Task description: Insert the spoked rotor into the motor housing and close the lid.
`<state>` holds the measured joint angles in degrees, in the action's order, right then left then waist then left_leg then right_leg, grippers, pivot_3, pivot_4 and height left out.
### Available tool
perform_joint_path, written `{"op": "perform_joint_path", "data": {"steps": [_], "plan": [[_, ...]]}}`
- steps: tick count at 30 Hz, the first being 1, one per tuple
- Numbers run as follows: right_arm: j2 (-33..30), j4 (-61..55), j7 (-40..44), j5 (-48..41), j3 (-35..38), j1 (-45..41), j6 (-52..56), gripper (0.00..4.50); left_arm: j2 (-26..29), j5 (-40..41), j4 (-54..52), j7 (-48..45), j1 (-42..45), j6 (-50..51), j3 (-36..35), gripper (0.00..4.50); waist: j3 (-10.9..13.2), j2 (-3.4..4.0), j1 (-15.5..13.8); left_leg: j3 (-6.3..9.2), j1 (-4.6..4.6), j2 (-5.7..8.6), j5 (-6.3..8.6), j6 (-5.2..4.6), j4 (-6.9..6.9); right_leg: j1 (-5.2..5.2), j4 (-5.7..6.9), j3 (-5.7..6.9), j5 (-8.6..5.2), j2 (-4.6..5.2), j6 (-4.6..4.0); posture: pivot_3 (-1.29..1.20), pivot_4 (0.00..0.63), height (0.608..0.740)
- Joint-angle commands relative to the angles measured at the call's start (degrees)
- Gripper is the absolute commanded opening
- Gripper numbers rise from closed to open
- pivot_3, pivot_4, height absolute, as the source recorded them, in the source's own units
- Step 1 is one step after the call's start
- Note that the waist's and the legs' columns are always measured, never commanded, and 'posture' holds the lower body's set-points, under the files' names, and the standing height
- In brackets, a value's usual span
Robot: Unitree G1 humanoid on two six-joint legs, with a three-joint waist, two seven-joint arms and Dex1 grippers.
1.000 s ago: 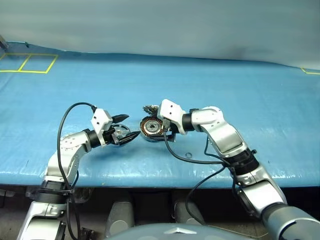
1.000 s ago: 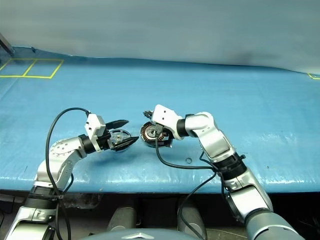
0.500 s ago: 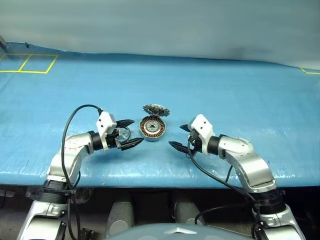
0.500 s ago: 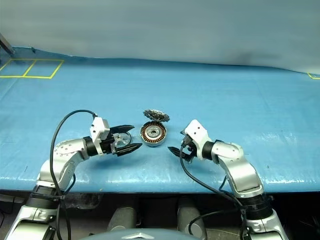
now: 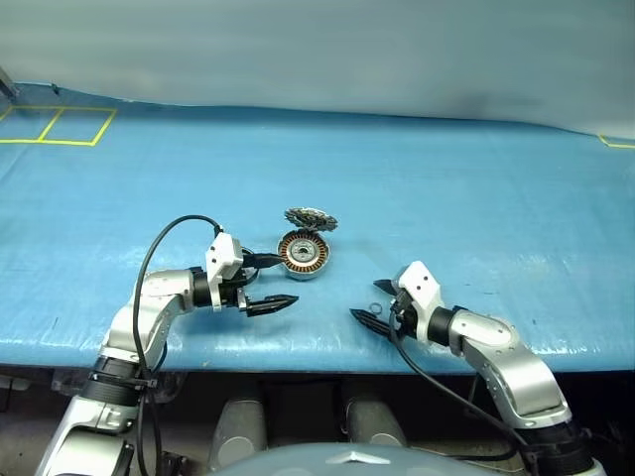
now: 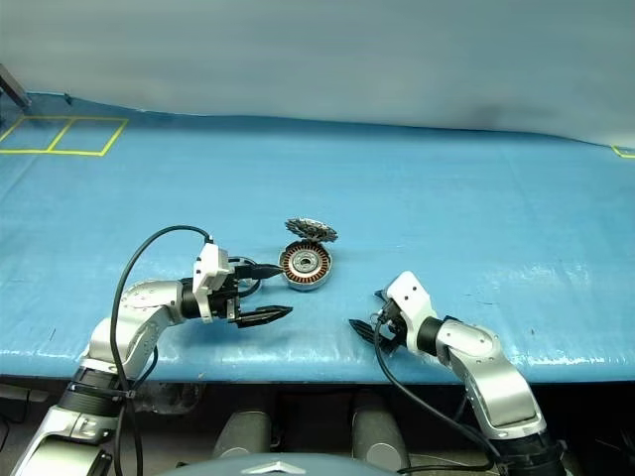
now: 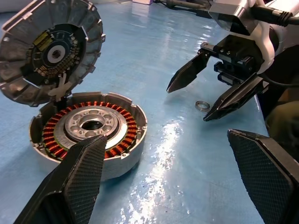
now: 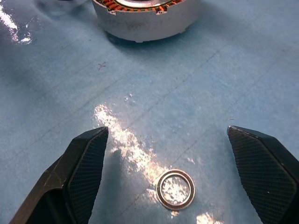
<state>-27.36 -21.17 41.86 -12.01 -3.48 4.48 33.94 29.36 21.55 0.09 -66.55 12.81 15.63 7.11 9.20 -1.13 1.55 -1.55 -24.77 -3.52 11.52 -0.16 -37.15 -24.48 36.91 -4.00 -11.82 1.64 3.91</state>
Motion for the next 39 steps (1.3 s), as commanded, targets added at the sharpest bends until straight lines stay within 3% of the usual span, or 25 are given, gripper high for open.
{"op": "perform_joint_path", "data": {"steps": [1, 10, 13, 16, 18, 23, 25, 29, 39], "plan": [[-0.7, -3.1, -0.9, -1.6, 2.8, 1.7, -1.6, 4.29, 0.0, 1.0, -1.4, -2.0, 0.4, -0.7, 0.8, 4.50, 0.0, 0.00, 0.0, 0.01, 0.00, 0.00, 0.00, 0.00, 0.00, 0.00, 0.01, 0.00, 0.00, 0.00, 0.00, 0.00, 0.150, 0.740], [-1.6, -2.2, -2.6, -1.2, 2.2, 4.3, -2.1, 4.29, -0.5, 0.1, -0.3, -4.2, 1.7, -1.3, 2.8, 4.50, 0.0, 0.00, 0.0, 0.00, 0.00, -0.01, 0.00, 0.00, -0.01, -0.01, 0.00, 0.00, 0.00, 0.00, 0.00, 0.00, 0.150, 0.740], [-2.3, -1.9, -3.2, -0.1, 1.2, 4.4, -2.3, 3.77, -0.5, -0.1, 0.0, -4.1, 1.8, -1.5, 2.8, 4.50, 0.0, 0.00, 0.0, 0.01, 0.00, -0.01, 0.00, 0.00, -0.01, -0.01, 0.00, 0.00, 0.00, 0.00, 0.00, 0.00, 0.150, 0.740], [-2.4, -1.8, -3.7, 0.0, 0.9, 4.2, -2.3, 2.85, -0.5, -0.2, 0.0, -3.9, 1.7, -1.5, 2.8, 4.50, 0.0, 0.00, 0.0, 0.00, -0.01, -0.01, 0.00, 0.00, -0.01, -0.01, -0.01, 0.00, -0.01, 0.00, 0.00, 0.00, 0.150, 0.740], [-2.4, -1.6, -3.8, 0.0, 0.7, 4.0, -2.3, 2.85, -0.5, -0.2, 0.1, -3.8, 1.6, -1.6, 2.6, 4.50, 0.0, -0.01, 0.0, 0.01, 0.00, -0.01, 0.00, 0.00, 0.00, -0.01, -0.01, 0.00, -0.01, 0.00, 0.00, 0.00, 0.150, 0.740], [-3.1, -1.4, -4.4, 1.2, -0.4, 3.6, -2.3, 1.68, -0.4, -0.4, 0.3, -3.2, 1.2, -1.9, 2.3, 4.50, 0.0, -0.03, 0.0, 0.01, 0.01, -0.01, 0.00, 0.00, -0.02, 0.01, 0.00, 0.00, -0.01, 0.00, 0.00, 0.00, 0.150, 0.740], [-3.3, -1.1, -4.6, 1.4, -0.7, 3.3, -2.4, 1.68, -0.4, -0.5, 0.4, -2.9, 1.1, -2.1, 2.2, 4.50, 0.0, -0.03, 0.0, 0.01, 0.01, -0.01, 0.00, 0.00, -0.02, 0.01, 0.00, 0.00, -0.01, 0.00, 0.00, 0.00, 0.150, 0.740], [-3.2, -0.7, -4.9, 1.9, -1.4, 2.2, -3.0, 0.83, -0.2, -0.5, 0.4, -2.2, 0.8, -2.2, 1.7, 4.50, 0.0, -0.03, 0.0, 0.01, 0.01, -0.01, 0.00, 0.00, -0.02, 0.01, 0.00, 0.00, -0.01, 0.00, 0.00, 0.00, 0.150, 0.740], [1.5, -2.3, -3.6, -2.2, -4.6, -8.4, -1.6, 0.83, 1.4, 0.2, -0.4, 1.6, -1.5, -2.2, -2.3, 4.50, 0.0, -0.03, 0.3, 0.01, 0.01, -0.02, 0.00, 0.00, -0.02, 0.00, 0.03, 0.00, 0.00, -0.01, 0.00, 0.00, 0.150, 0.740]]}}
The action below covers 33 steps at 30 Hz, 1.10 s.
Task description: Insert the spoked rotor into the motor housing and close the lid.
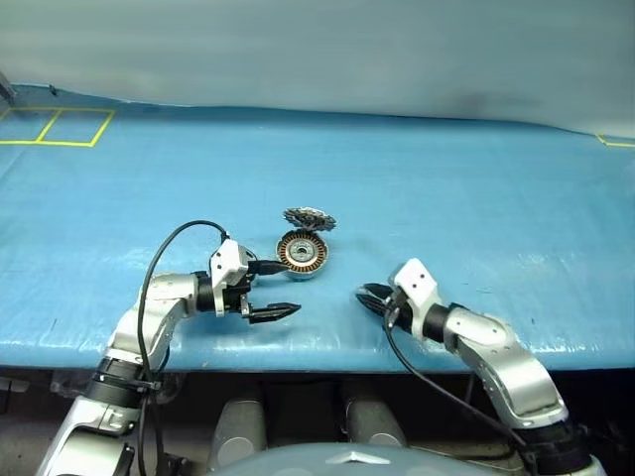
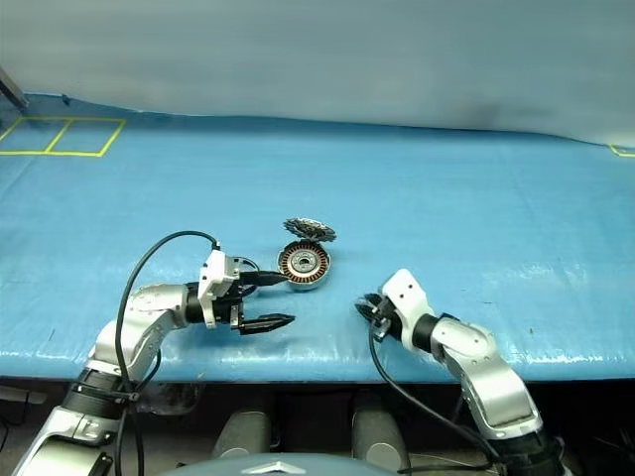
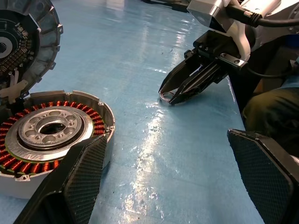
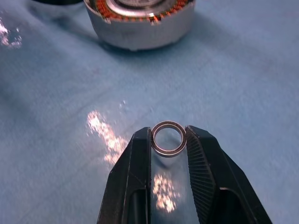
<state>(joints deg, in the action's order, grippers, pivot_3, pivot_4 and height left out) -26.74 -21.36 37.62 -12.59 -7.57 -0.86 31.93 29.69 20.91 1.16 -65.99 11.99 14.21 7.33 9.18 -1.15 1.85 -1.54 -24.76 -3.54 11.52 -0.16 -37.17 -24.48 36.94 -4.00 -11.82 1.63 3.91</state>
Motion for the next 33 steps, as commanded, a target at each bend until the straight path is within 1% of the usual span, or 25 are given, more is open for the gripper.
{"op": "perform_joint_path", "data": {"steps": [1, 4, 7, 10, 17, 23, 33], "plan": [[1.2, -2.2, 0.9, -2.1, -1.0, -4.3, 0.6, 0.83, 1.2, 0.9, -1.8, 1.5, -1.0, -0.6, -3.1, 4.50, 0.0, 0.00, 0.0, 0.00, 0.00, 0.00, 0.00, 0.00, 0.00, 0.00, -0.01, 0.00, 0.00, 0.00, 0.00, 0.00, 0.150, 0.740], [2.1, -1.8, 2.6, -3.1, -3.2, -8.7, 1.0, 0.83, 1.9, 1.3, -2.5, 2.7, -1.8, -0.3, -5.0, 4.50, 0.0, 0.00, -0.1, 0.00, -0.04, 0.00, 0.00, 0.00, 0.03, -0.02, -0.03, 0.01, 0.00, 0.00, 0.00, 0.00, 0.150, 0.740], [3.1, 1.0, 4.4, -3.1, -5.8, -13.3, 0.7, 0.83, 2.2, 1.4, -2.8, 3.9, -2.3, -0.3, -6.2, 4.50, 0.0, 0.01, 0.0, -0.01, -0.03, -0.01, 0.00, 0.00, 0.03, -0.05, -0.02, 0.01, 0.00, 0.00, 0.00, 0.00, 0.150, 0.740], [3.9, 7.1, 4.9, -0.4, -8.2, -18.1, -1.7, 0.83, 1.8, 1.2, -2.7, 5.2, -2.4, -0.9, -6.8, 4.50, 0.0, -0.02, -0.1, 0.00, 0.01, -0.01, 0.00, 0.00, 0.03, 0.01, -0.01, 0.02, 0.00, 0.00, -0.01, 0.00, 0.150, 0.740], [8.3, 18.7, 5.6, 1.1, -9.7, -25.4, -5.6, 0.83, 1.4, 1.4, -3.9, 6.7, -3.1, -1.2, -6.9, 4.50, 0.0, -0.01, -0.1, -0.04, -0.03, -0.01, 0.00, 0.00, 0.04, -0.04, -0.01, 0.01, 0.01, -0.01, -0.02, 0.00, 0.150, 0.740], [10.8, 25.0, 5.2, 2.3, -9.6, -28.0, -7.7, 0.83, 1.5, 1.5, -5.2, 7.5, -3.7, -0.9, -7.3, 4.50, 0.0, -0.01, 0.0, -0.02, -0.03, -0.02, 0.00, 0.00, 0.08, -0.03, 0.00, 0.01, 0.01, -0.04, -0.02, 0.00, 0.150, 0.740], [11.4, 28.2, 5.7, 3.9, -9.3, -28.0, -8.1, 0.83, 1.7, 1.4, -5.9, 8.0, -4.2, -0.7, -7.5, 4.50, 0.0, -0.01, 0.2, -0.03, -0.01, -0.02, 0.00, 0.00, 0.07, -0.02, 0.02, 0.00, 0.01, -0.04, -0.02, 0.00, 0.150, 0.740]]}}
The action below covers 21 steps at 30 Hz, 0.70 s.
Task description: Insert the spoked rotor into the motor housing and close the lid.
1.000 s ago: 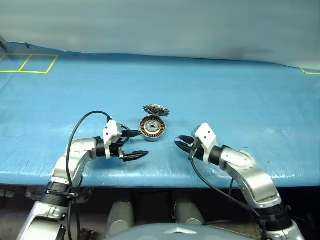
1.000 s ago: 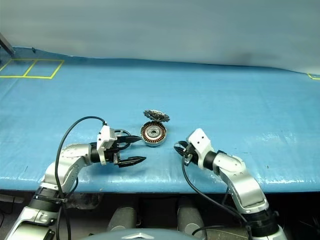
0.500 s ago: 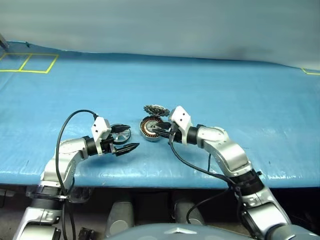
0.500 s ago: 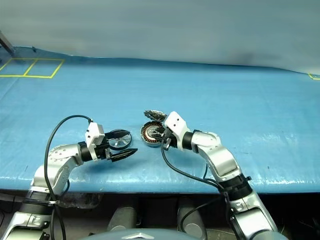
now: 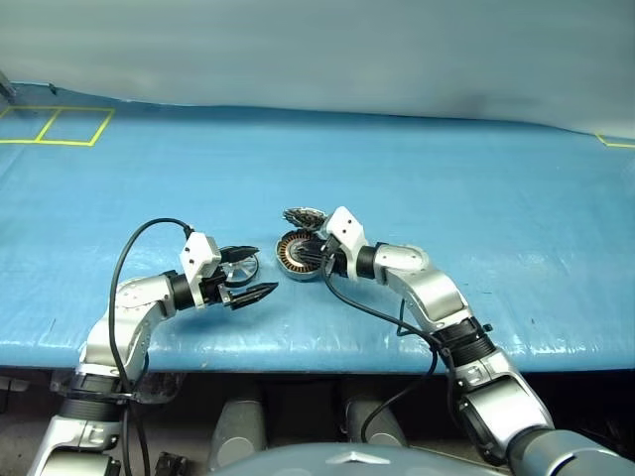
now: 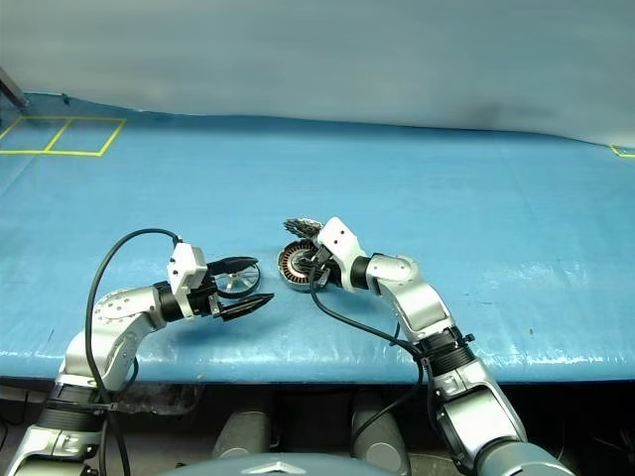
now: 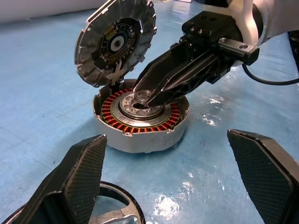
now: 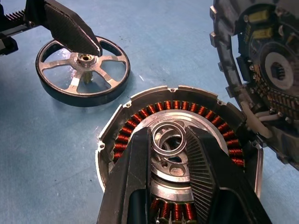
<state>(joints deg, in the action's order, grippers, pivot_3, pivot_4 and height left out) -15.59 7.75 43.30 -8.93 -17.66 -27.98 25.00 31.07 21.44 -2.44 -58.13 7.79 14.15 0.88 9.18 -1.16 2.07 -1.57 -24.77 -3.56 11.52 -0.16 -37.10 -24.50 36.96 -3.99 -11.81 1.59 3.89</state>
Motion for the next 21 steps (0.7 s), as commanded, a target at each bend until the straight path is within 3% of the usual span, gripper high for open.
{"op": "perform_joint_path", "data": {"steps": [1, 21], "plan": [[0.3, -0.9, -0.1, 0.3, 0.8, -0.9, -1.1, 0.83, 0.4, 0.8, -2.4, 0.2, 0.0, -0.7, -1.1, 4.50, 0.0, 0.00, 0.0, 0.00, 0.00, 0.00, 0.00, 0.00, 0.00, 0.00, 0.00, 0.00, 0.00, 0.00, 0.00, 0.00, 0.150, 0.740], [1.9, 2.9, -0.8, 1.4, 1.5, -2.9, -2.0, 0.83, 0.7, 0.9, -3.2, 0.8, -0.7, -0.4, -0.9, 4.50, 0.0, 0.00, 0.0, 0.00, 0.00, 0.00, 0.00, 0.00, 0.01, 0.00, 0.00, 0.00, 0.00, 0.00, 0.00, 0.00, 0.150, 0.740]]}}
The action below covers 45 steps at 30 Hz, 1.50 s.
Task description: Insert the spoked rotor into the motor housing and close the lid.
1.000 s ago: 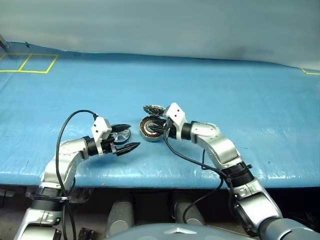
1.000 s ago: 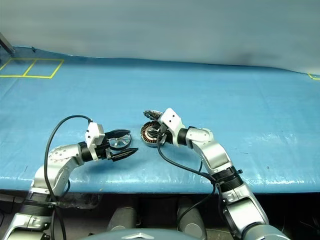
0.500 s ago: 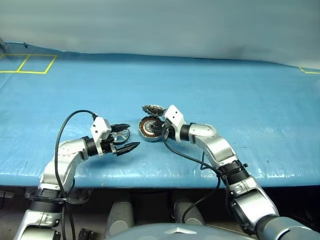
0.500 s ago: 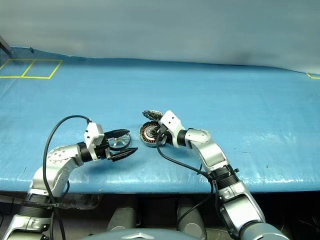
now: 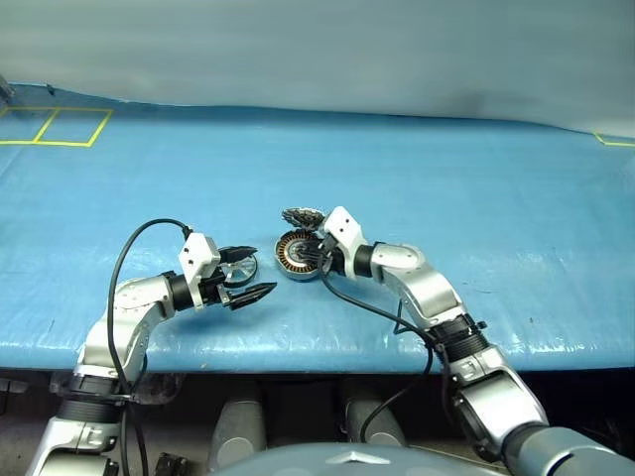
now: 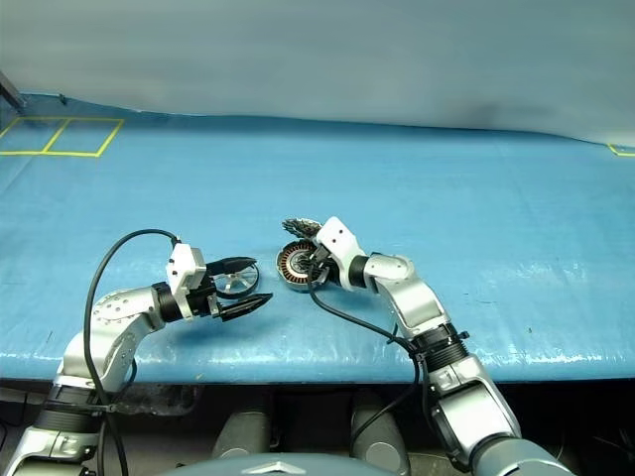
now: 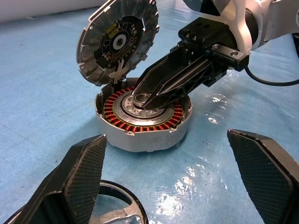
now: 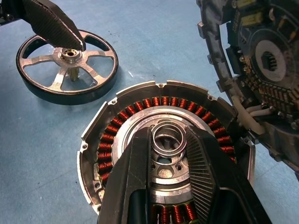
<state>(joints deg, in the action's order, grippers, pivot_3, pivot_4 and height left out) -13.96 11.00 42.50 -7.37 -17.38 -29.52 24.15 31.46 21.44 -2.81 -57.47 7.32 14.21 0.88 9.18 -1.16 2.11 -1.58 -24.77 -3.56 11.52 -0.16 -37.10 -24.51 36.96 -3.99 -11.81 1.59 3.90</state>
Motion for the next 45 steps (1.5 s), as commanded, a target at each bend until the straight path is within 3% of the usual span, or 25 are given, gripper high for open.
{"op": "perform_joint_path", "data": {"steps": [1, 34, 42, 45], "plan": [[0.3, -0.3, 0.1, -0.2, 1.2, -1.4, -1.1, 0.83, 0.3, 0.9, -2.8, 0.2, -0.3, -0.5, -0.9, 4.50, 0.0, 0.00, 0.0, 0.00, 0.00, 0.00, 0.00, 0.00, 0.00, 0.00, 0.00, 0.00, 0.00, 0.00, 0.00, 0.00, 0.150, 0.740], [-0.6, -2.0, 1.7, 0.2, 0.0, 0.3, 0.9, 0.83, 0.5, 0.2, -2.0, 0.5, 0.0, -1.1, -0.8, 4.50, 0.0, 0.00, 0.0, 0.00, 0.01, 0.00, 0.00, 0.00, 0.00, 0.00, 0.00, 0.00, 0.00, 0.00, 0.00, 0.00, 0.150, 0.740], [-0.1, -2.4, 0.6, 0.6, 0.3, 0.2, 0.4, 3.28, 0.6, 0.0, -1.8, 0.6, -0.2, -1.3, -0.8, 4.50, 0.0, 0.00, 0.0, 0.00, 0.01, 0.00, 0.00, 0.00, -0.01, 0.01, 0.00, 0.00, 0.00, 0.00, 0.00, 0.00, 0.150, 0.740], [-0.1, -2.5, 0.5, 0.5, 0.4, 0.1, 0.3, 3.28, 0.5, 0.0, -1.6, 0.6, -0.1, -1.4, -0.7, 4.50, 0.0, 0.00, 0.0, 0.00, 0.01, 0.00, 0.00, 0.00, 0.00, 0.00, 0.00, 0.00, 0.00, 0.00, 0.00, 0.00, 0.150, 0.740]]}}
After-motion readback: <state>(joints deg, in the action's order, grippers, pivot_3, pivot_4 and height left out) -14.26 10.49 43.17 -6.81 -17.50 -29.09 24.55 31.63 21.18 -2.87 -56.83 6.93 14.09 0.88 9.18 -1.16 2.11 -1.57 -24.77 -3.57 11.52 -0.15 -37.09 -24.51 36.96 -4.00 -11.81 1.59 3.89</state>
